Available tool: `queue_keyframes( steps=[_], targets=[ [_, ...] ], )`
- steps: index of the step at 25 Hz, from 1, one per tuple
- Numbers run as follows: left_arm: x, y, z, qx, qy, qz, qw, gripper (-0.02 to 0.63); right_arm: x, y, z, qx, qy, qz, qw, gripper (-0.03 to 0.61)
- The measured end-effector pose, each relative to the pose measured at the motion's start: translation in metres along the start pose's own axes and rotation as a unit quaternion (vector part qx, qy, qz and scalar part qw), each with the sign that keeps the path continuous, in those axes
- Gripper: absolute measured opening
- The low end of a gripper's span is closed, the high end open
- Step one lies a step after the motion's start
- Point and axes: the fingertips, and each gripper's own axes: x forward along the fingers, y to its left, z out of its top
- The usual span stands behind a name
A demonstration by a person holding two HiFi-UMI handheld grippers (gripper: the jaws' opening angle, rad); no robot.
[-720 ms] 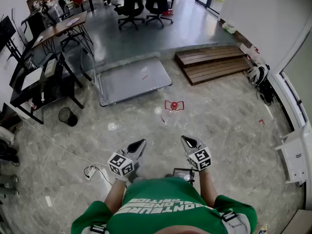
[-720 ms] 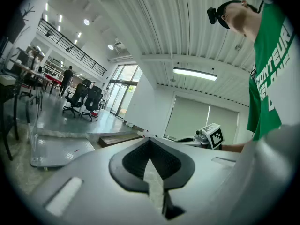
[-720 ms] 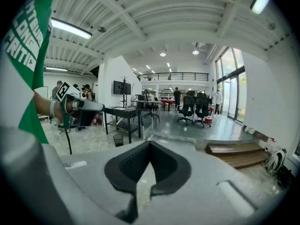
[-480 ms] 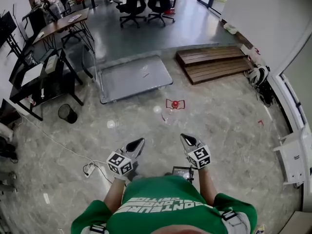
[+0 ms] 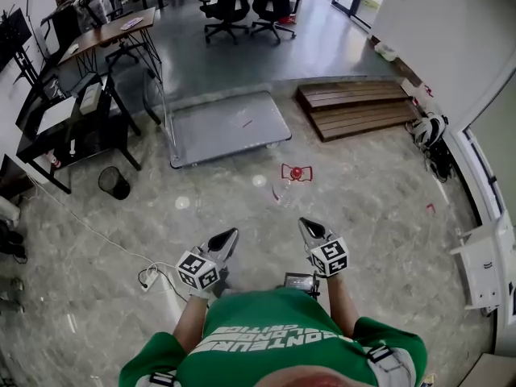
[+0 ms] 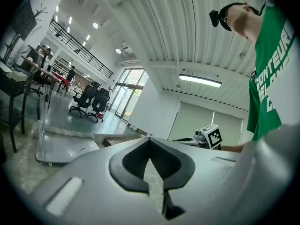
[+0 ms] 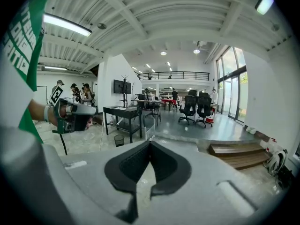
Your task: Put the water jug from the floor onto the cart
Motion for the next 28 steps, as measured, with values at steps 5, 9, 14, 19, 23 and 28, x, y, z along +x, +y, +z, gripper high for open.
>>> queue_keyframes(
  steps=[5,9,14,19,23,28],
  targets=[
    [-0.025,0.020,0.004,-0.004,-0.003,0.007,1.0000,0.014,0.021,0.028,0.006,-0.010,0.007,0.014,1.000,-0.008],
    [-0.046,0.035,0.008,-0.005,-0.002,0.012,0.9999,0.013,0.042,0.051,0.013,-0.011,0.007,0.027,1.000,-0.008],
    [-0.079,0.066,0.012,-0.006,-0.002,0.033,0.9994,0.014,0.070,0.089,0.019,-0.018,0.012,0.050,0.999,-0.008],
    [-0.107,0.092,0.022,-0.003,-0.015,0.056,0.9983,0.014,0.093,0.121,0.026,-0.044,0.018,0.080,0.996,-0.008],
    [-0.121,0.100,0.027,-0.008,-0.024,0.075,0.9969,0.014,0.111,0.133,0.040,-0.059,0.015,0.105,0.993,-0.008],
    [-0.123,0.108,0.027,-0.014,-0.023,0.095,0.9951,0.014,0.133,0.136,0.051,-0.071,0.009,0.129,0.989,-0.008]
  ],
)
